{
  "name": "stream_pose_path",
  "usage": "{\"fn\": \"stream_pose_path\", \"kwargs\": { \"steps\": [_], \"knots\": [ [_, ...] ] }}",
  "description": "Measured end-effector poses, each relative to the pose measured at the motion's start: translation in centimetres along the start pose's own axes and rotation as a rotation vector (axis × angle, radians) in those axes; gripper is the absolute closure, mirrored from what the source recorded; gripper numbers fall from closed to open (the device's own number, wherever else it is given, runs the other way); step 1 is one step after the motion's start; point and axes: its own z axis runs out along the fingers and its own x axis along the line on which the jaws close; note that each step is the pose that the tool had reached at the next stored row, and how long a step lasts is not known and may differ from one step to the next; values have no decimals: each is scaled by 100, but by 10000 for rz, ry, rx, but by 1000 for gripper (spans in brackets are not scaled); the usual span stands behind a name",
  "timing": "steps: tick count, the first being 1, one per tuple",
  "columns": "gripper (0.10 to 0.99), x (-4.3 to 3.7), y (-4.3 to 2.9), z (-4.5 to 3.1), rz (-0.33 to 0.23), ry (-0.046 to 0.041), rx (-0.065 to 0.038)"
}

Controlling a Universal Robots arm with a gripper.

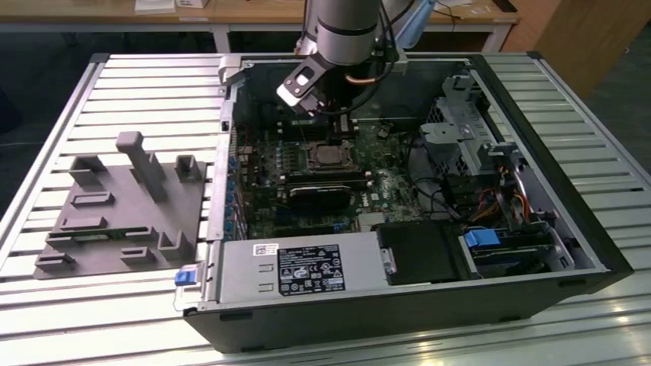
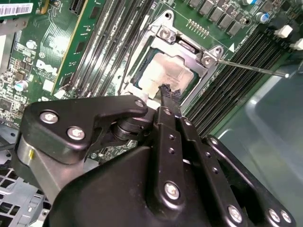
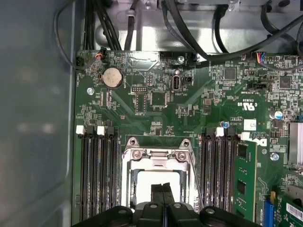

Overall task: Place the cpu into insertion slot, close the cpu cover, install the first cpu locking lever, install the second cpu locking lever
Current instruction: 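Close the cpu cover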

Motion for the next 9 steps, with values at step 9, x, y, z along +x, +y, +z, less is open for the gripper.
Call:
{"fn": "stream_pose_path", "kwargs": {
  "steps": [9],
  "knots": [
    [984,0,-11,0,-839,-5,5]
  ]
}}
